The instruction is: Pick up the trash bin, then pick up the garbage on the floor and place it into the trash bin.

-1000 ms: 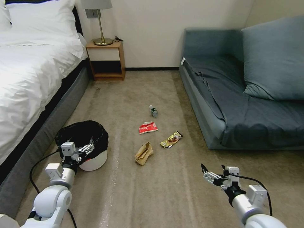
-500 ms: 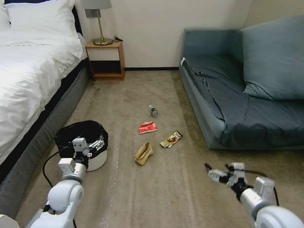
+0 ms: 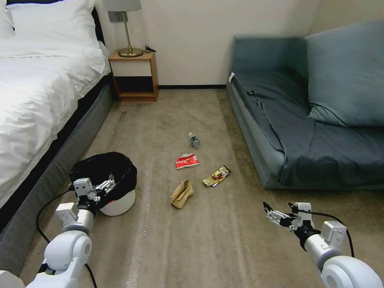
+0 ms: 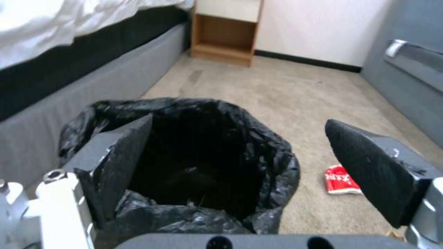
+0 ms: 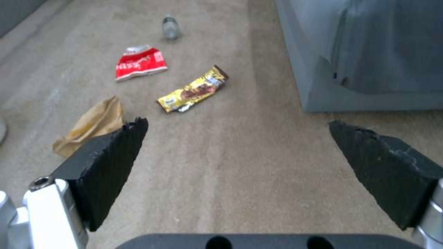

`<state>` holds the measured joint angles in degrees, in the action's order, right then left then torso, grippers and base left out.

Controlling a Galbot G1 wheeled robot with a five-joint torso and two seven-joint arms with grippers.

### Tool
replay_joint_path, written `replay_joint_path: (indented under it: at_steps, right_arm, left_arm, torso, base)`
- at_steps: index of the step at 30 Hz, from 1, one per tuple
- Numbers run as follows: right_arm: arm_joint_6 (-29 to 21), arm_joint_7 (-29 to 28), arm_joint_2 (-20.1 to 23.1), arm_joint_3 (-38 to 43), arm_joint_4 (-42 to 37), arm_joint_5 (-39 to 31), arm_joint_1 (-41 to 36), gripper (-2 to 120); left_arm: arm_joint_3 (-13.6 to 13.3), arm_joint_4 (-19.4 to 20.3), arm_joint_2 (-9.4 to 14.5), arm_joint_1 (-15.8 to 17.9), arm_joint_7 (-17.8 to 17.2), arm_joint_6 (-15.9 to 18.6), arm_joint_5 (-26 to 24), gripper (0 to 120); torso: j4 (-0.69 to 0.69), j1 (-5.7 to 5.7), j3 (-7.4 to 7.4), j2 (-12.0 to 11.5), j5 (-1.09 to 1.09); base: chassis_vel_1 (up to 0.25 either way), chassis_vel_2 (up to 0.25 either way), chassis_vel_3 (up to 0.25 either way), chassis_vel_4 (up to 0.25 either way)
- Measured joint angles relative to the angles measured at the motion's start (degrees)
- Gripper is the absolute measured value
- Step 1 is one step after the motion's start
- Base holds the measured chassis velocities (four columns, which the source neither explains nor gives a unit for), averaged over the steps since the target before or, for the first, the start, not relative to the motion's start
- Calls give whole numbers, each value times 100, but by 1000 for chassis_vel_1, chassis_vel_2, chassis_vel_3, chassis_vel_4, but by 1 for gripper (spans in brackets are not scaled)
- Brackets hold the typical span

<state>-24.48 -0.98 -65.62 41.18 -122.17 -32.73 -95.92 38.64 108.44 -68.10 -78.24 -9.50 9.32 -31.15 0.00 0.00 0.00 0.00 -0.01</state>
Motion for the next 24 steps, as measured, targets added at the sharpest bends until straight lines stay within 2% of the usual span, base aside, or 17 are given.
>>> replay_joint_path:
  at_steps: [1,4,7,9,10,12,13,15,16,18,20,22,23,24]
  right_arm:
    - [0,0,0,0,0,0,0,100]
    - [43,21,-28,10,57,49,-37,100]
    - [62,29,-25,19,66,58,-57,100]
    - [125,55,-4,55,95,90,-115,100]
    - [125,55,-4,55,95,90,-115,100]
    - [172,75,-6,75,115,108,-145,100]
    - [172,75,-6,75,115,108,-145,100]
    - [230,88,-33,82,134,133,-187,100]
    - [230,88,-33,82,134,133,-187,100]
    - [327,124,-73,85,174,214,-232,100]
    - [349,132,-84,85,186,240,-241,100]
    - [447,168,-149,86,240,340,-280,100]
    - [447,168,-149,86,240,340,-280,100]
    - [504,191,-183,69,280,387,-285,100]
  left_arm:
    - [0,0,0,0,0,0,0,100]
    - [53,35,92,248,-529,408,-99,100]
    - [85,69,135,322,-695,600,-181,100]
    - [186,144,337,607,-1178,1340,-623,100]
    - [186,144,337,607,-1178,1340,-623,100]
    - [252,120,518,844,-1389,1857,-826,100]
    - [252,120,518,844,-1389,1857,-826,100]
    - [294,43,721,1083,-1541,2334,-1035,100]
    - [294,43,721,1083,-1541,2334,-1035,100]
    - [292,-88,929,1312,-1706,2782,-1348,100]
    - [285,-157,996,1382,-1739,2914,-1415,100]
    - [208,-556,1268,1642,-1779,3270,-1507,100]
    - [208,-556,1268,1642,-1779,3270,-1507,100]
    - [185,-787,1401,1767,-1784,3331,-1538,100]
  torso:
    - [0,0,0,0,0]
    - [0,0,0,0,0]
    - [0,0,0,0,0]
    - [0,0,0,0,0]
    - [0,0,0,0,0]
    - [-1,0,0,0,0]
    - [-1,0,0,0,0]
    - [0,0,0,0,0]
    - [0,0,0,0,0]
    - [0,0,0,0,0]
    - [-1,0,0,0,1]
    - [0,0,0,1,-1]
    - [0,0,0,1,-1]
    - [0,0,0,1,-2]
  base:
    - [0,0,0,0]
    - [0,0,0,0]
    - [0,0,0,0]
    - [0,0,0,0]
    - [0,0,0,0]
    - [0,0,0,0]
    - [0,0,0,0]
    - [0,0,0,0]
    - [0,0,0,0]
    - [0,0,0,0]
    - [0,0,0,0]
    - [0,0,0,0]
    - [0,0,0,0]
    - [0,0,0,0]
